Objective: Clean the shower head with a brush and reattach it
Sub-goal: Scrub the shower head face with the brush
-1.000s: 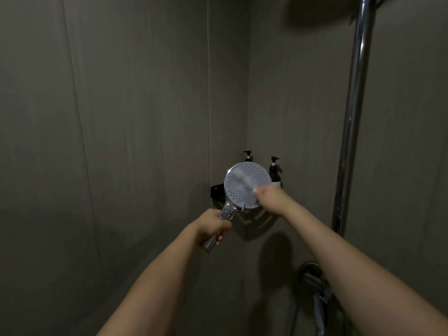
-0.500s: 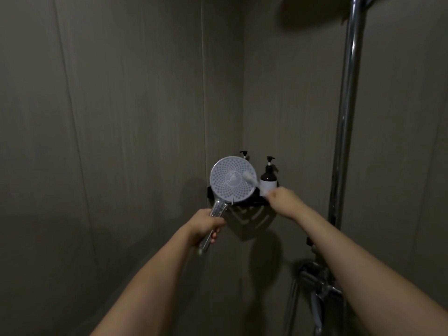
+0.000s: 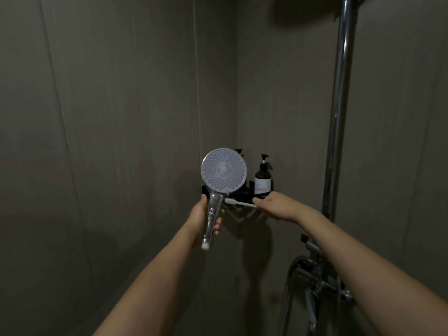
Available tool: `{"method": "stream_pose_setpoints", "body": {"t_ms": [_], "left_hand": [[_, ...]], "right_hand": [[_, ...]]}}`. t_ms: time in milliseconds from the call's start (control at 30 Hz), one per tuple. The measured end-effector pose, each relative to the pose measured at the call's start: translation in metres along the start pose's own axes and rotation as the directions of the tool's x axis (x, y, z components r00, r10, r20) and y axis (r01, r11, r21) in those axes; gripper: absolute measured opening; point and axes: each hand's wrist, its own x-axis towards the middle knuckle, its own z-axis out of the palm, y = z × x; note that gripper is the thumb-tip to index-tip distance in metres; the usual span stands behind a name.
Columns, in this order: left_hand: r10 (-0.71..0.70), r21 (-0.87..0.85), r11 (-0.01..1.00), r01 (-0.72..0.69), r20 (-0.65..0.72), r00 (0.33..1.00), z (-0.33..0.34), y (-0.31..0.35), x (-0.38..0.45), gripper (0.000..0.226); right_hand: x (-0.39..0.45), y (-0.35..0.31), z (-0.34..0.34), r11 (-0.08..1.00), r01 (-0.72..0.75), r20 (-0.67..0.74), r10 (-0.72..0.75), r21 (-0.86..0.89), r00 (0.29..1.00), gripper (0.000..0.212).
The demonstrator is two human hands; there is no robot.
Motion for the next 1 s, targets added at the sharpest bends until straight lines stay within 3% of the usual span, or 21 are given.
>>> {"method": "stream_pose_setpoints", "body": {"t_ms": [100,267,433,567,600,700,767,833,900,1000], "left_hand": [[0.018,-0.087,0.996,-0.015,0.041,0.999,0.007,0.0,0.003,0.078],[0.046,-0.082,0.996,-0.039,0.083,0.996,0.017,0.003,0.005,0.079],[0.066,-0.077,0.995,-0.062,0.054,0.996,0.021,0.005,0.006,0.079],[0.051,-0.081,0.996,-0.044,0.079,0.996,0.025,0.005,0.007,0.085],[0.052,-0.089,0.995,-0.044,0.081,0.995,0.027,0.005,0.007,0.084],[0.077,-0.108,0.992,-0.069,0.07,0.995,0.03,0.007,0.009,0.082],[0.082,-0.149,0.986,-0.072,0.062,0.995,0.03,0.004,0.011,0.082],[0.072,-0.18,0.982,-0.062,0.053,0.996,0.03,0.001,0.012,0.081],[0.052,-0.137,0.99,-0.043,0.063,0.997,0.029,0.0,0.012,0.083],[0.05,-0.103,0.994,-0.04,0.094,0.994,0.034,0.003,0.01,0.085]], "right_hand": [[0.001,-0.009,0.005,0.991,0.028,-0.003,-0.028,-0.132,1.0,0.055],[0.004,-0.017,0.009,0.985,0.035,-0.082,-0.049,-0.166,0.995,0.054],[-0.003,-0.017,0.015,0.937,0.056,0.151,-0.003,-0.346,0.989,0.05],[0.003,-0.021,0.005,0.904,0.095,-0.107,-0.153,-0.418,0.982,0.039],[0.004,-0.021,0.005,0.912,0.1,-0.093,-0.148,-0.397,0.985,0.041],[0.006,-0.015,0.01,0.963,0.056,0.173,-0.01,-0.264,0.985,0.042],[0.004,-0.015,0.005,0.948,0.034,0.283,0.06,-0.316,0.957,0.043],[0.0,-0.016,0.001,0.93,0.043,0.304,0.075,-0.365,0.95,0.046],[0.001,-0.017,-0.005,0.94,0.063,0.204,0.008,-0.336,0.979,0.045],[0.008,-0.011,-0.01,0.948,0.063,-0.098,-0.098,-0.312,0.99,0.049]]}}
